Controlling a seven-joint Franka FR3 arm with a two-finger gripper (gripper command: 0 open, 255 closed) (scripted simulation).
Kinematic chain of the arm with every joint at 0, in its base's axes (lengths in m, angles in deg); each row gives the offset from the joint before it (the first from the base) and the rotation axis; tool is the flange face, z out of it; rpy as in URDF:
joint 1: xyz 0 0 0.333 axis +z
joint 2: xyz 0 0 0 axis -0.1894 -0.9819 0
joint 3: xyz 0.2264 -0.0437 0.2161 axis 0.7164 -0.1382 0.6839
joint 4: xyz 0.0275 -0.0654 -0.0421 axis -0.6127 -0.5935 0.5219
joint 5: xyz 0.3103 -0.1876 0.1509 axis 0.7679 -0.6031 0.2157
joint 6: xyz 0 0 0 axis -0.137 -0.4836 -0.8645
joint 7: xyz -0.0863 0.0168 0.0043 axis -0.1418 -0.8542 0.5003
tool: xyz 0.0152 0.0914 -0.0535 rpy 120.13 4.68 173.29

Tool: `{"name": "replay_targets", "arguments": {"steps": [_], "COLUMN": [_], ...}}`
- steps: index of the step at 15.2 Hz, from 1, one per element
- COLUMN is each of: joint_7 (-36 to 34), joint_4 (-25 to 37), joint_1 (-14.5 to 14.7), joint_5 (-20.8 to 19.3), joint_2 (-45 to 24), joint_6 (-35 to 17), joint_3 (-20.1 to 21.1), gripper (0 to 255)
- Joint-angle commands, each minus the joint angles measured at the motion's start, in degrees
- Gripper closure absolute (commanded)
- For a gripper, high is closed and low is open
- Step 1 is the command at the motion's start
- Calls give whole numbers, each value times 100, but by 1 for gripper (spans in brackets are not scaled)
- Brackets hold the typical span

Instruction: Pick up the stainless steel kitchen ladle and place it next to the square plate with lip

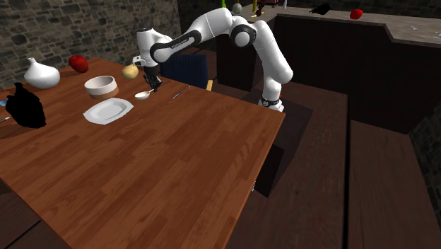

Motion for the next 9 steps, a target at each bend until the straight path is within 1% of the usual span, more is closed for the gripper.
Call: {"name": "replay_targets", "arguments": {"steps": [1, 6, 9], "joint_7": [5, 13, 13], "joint_4": [-89, -271, -271], "joint_1": [-1, -3, -3], "joint_5": [8, 32, 32], "joint_2": [-38, -164, -164], "joint_6": [-130, -437, -437], "joint_3": [5, 21, 21], "gripper": [255, 255, 255]}}
